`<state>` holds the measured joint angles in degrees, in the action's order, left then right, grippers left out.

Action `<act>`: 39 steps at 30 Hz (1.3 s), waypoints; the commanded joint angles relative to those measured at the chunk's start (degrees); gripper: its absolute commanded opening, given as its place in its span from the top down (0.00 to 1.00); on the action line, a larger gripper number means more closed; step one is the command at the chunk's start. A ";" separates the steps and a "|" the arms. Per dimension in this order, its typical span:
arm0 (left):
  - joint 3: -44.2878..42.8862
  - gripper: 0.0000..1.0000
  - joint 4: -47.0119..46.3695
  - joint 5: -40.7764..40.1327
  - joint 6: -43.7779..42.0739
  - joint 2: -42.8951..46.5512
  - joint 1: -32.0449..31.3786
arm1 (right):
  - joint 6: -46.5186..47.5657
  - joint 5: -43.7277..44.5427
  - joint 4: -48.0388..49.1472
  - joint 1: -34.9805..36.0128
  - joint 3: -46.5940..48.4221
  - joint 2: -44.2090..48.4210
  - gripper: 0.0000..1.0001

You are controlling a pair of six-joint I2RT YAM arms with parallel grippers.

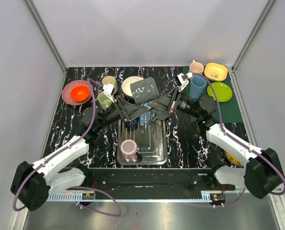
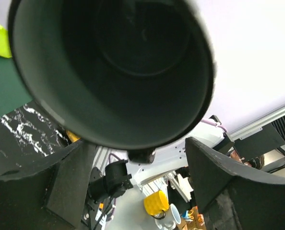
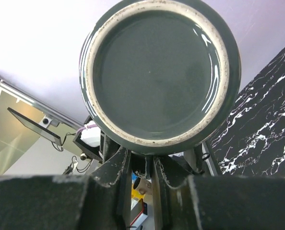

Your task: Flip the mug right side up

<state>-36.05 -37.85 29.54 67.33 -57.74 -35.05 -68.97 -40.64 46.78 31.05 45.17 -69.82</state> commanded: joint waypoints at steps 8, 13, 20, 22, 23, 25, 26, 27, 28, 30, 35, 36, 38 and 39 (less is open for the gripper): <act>-5.86 0.62 -17.79 -3.09 5.18 -5.46 -0.46 | 4.37 -0.93 2.17 1.29 -2.10 3.46 1.00; -6.75 0.68 -19.46 -3.43 6.32 -5.81 -0.46 | 7.26 -0.67 -1.25 2.26 -3.07 4.08 1.00; -7.71 0.51 -23.23 -3.52 8.61 -5.90 -0.55 | 11.13 -0.49 -5.91 3.32 -4.91 4.61 1.00; -8.24 0.65 -23.41 -2.91 8.69 -6.16 -0.55 | 11.22 -0.40 -6.00 3.32 -5.52 4.96 1.00; -8.07 0.74 -24.02 -3.00 8.78 -6.16 -0.55 | 11.31 -0.31 -6.09 3.40 -5.70 5.13 1.00; -7.54 1.00 -24.99 -3.35 9.40 -6.16 -0.46 | 11.75 -0.31 -6.79 3.41 -5.97 5.48 1.00; -7.37 1.00 -25.34 -3.44 9.66 -6.07 -0.55 | 12.01 -0.58 -6.97 3.49 -6.14 5.66 1.00; -7.36 1.00 -25.61 -3.44 9.84 -6.07 -0.55 | 12.19 -0.66 -7.14 3.49 -6.32 5.75 1.00; -7.36 1.00 -25.79 -3.09 9.84 -5.99 -0.55 | 12.45 -0.67 -8.45 3.49 -6.49 6.18 1.00; -7.63 1.00 -24.57 -2.73 8.71 -5.29 -0.55 | 14.64 -0.58 -10.91 3.84 -6.32 6.71 1.00; -13.07 1.00 9.69 -6.23 -9.20 4.09 -0.99 | 26.59 5.82 -34.80 4.28 -0.44 10.84 0.63; -13.77 1.00 14.16 -7.64 -15.50 5.60 -0.99 | 28.09 6.71 -37.35 4.20 0.53 11.20 0.55; -15.27 1.00 25.73 -12.91 -20.72 10.17 -0.99 | 31.25 9.08 -43.51 4.28 3.16 12.08 0.48; -15.71 1.00 28.94 -14.67 -24.84 11.58 -0.99 | 32.13 9.70 -45.01 4.37 3.87 12.25 0.43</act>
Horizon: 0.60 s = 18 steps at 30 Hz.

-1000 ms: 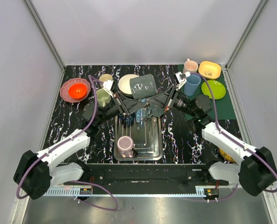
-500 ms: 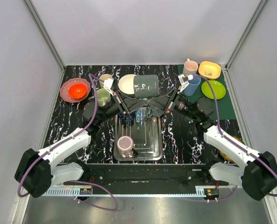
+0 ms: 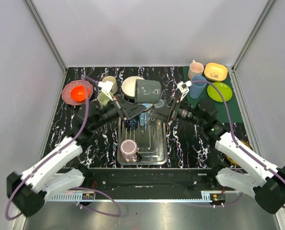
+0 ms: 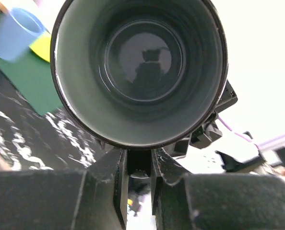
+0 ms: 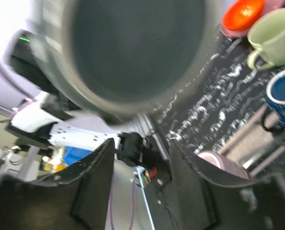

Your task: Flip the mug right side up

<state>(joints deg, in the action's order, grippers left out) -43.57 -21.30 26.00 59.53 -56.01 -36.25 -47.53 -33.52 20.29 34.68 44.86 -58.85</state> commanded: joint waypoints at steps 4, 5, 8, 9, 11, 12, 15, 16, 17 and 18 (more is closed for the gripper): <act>-11.61 1.00 27.16 -22.88 -24.80 16.79 0.21 | 15.00 6.61 -28.70 0.66 8.21 1.19 0.32; -12.23 1.00 32.41 -25.18 -26.46 17.77 0.21 | 15.70 8.10 -30.12 0.74 8.66 1.19 0.31; -16.62 1.00 48.37 -39.23 -30.43 19.45 0.13 | 17.99 14.32 -36.80 1.01 11.03 1.28 0.30; -17.85 1.00 52.98 -43.10 -31.39 19.18 0.21 | 18.87 16.53 -39.08 1.27 11.99 1.19 0.30; -21.37 1.00 67.09 -54.97 -30.70 16.03 0.21 | 21.07 22.23 -44.97 1.62 14.54 0.84 0.30; -21.64 1.00 70.14 -56.83 -30.61 14.97 0.21 | 21.68 23.49 -46.47 1.62 15.07 0.67 0.30; -18.59 1.00 76.23 -58.79 -29.21 11.63 0.21 | 23.27 26.92 -49.38 1.71 16.22 0.67 0.30; -17.44 1.00 76.32 -58.17 -28.86 10.67 0.21 | 23.62 27.45 -49.73 1.71 16.14 0.75 0.30; -16.21 1.00 76.23 -57.99 -27.72 10.13 0.21 | 23.71 27.98 -49.82 1.80 16.13 0.67 0.30; -14.02 1.00 75.88 -57.64 -27.36 9.61 0.21 | 23.71 28.24 -50.00 1.80 16.05 0.58 0.30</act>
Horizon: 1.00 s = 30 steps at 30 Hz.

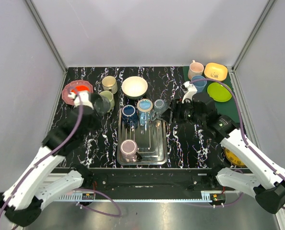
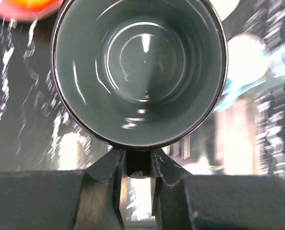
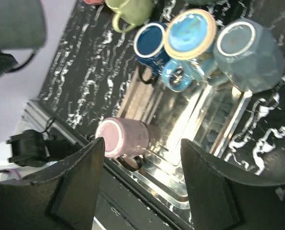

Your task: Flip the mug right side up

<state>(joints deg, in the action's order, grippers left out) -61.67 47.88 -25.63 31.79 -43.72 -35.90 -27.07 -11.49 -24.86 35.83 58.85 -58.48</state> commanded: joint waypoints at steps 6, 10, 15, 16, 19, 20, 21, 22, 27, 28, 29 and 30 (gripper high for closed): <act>11.82 1.00 -0.40 -4.43 1.96 -9.61 0.47 | 2.37 6.30 -4.32 0.55 1.01 0.12 0.30; 13.42 1.00 -6.64 -0.92 1.35 -18.39 3.02 | 1.76 5.60 -3.61 0.64 0.04 0.65 0.31; 13.33 1.00 -10.96 3.03 1.26 -24.56 6.10 | 1.84 4.63 -4.84 0.55 -0.67 0.82 0.31; 13.24 1.00 -11.40 3.21 1.26 -26.22 6.45 | 2.19 4.37 -5.11 0.64 -0.75 0.73 0.31; 13.24 1.00 -12.89 4.27 1.43 -28.34 7.60 | 2.89 2.61 -5.99 0.90 -1.02 -0.06 0.31; 13.50 1.00 -13.59 4.62 1.52 -28.61 7.86 | 3.25 2.00 -6.34 1.69 -1.02 -0.49 0.31; 14.20 1.00 -14.21 5.32 1.69 -29.22 8.56 | 3.60 2.08 -7.21 2.30 -0.93 -1.45 0.31; 14.38 1.00 -14.91 5.59 1.87 -29.75 8.91 | 4.13 2.34 -7.57 2.92 -0.93 -1.99 0.31; 15.79 0.95 -16.23 6.64 2.05 -32.30 10.06 | 4.22 3.31 -8.54 6.26 -1.81 -4.27 0.31; 16.14 0.88 -16.67 6.82 2.05 -32.21 10.15 | 4.13 3.49 -8.54 6.44 -1.90 -4.36 0.31; 16.93 0.83 -16.68 6.91 2.31 -32.13 10.24 | 4.04 3.49 -8.45 6.61 -1.90 -4.45 0.31; 17.28 0.76 -16.85 7.17 2.40 -31.78 10.32 | 3.96 3.40 -8.36 7.05 -2.16 -4.54 0.31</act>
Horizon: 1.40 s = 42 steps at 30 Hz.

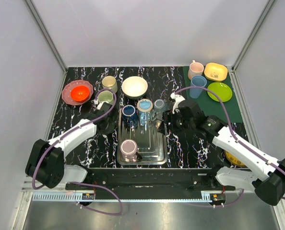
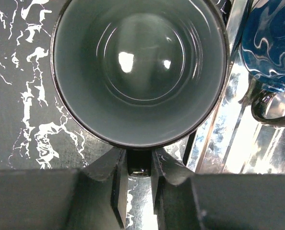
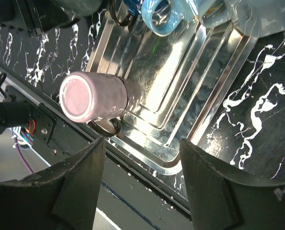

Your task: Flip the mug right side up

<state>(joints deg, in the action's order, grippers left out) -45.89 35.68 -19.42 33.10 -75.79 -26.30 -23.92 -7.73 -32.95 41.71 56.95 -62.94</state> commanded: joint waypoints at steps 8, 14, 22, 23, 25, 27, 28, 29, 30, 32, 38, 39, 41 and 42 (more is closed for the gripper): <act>0.54 0.06 3.68 3.60 1.35 10.38 0.38 | 5.54 -2.73 -3.25 8.54 1.32 -4.29 0.30; -4.99 0.01 14.76 3.51 2.14 27.69 -1.82 | 10.65 2.89 -4.76 21.45 5.01 -12.46 0.28; -6.41 0.01 16.44 2.37 2.67 36.76 -1.91 | 13.46 9.03 -1.16 26.14 9.67 -24.15 0.30; -5.88 0.01 16.35 2.20 2.50 37.37 -1.91 | 13.72 9.22 -0.72 26.31 10.37 -25.21 0.30; -5.44 0.01 16.26 1.93 2.49 37.82 -1.91 | 14.16 10.88 0.60 26.40 10.90 -28.11 0.32; -5.00 0.01 16.17 1.75 2.32 38.52 -1.91 | 14.60 11.76 2.18 26.49 11.34 -30.13 0.32; -5.00 0.01 16.17 1.75 1.97 38.70 -1.91 | 14.78 12.47 2.62 26.49 11.34 -30.66 0.33; -5.00 0.01 16.26 1.49 1.79 38.87 -1.91 | 14.96 12.56 3.58 26.49 11.52 -31.62 0.33; -5.09 0.01 16.26 1.49 1.70 38.87 -1.91 | 14.96 12.91 4.12 26.49 11.61 -31.98 0.33; -5.26 0.01 16.17 1.40 1.18 38.96 -2.00 | 15.48 12.39 5.08 26.40 12.57 -33.38 0.33; -4.65 0.01 15.65 1.40 0.82 38.96 -1.91 | 16.89 11.86 5.62 26.58 16.17 -37.60 0.36; -4.47 0.01 15.56 1.49 0.91 39.05 -2.00 | 16.98 11.34 5.70 26.49 16.52 -38.04 0.37; -3.95 0.01 15.21 1.84 0.91 39.23 -1.91 | 17.33 11.15 5.62 26.49 17.31 -39.36 0.44; -3.77 0.01 15.21 1.93 0.91 39.23 -1.91 | 17.33 10.72 5.62 26.49 17.49 -39.80 0.49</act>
<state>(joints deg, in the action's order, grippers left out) -50.37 52.99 -17.04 34.83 -37.12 -28.08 -7.92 2.63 -30.17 67.75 71.16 -100.88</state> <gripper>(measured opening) 0.984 0.585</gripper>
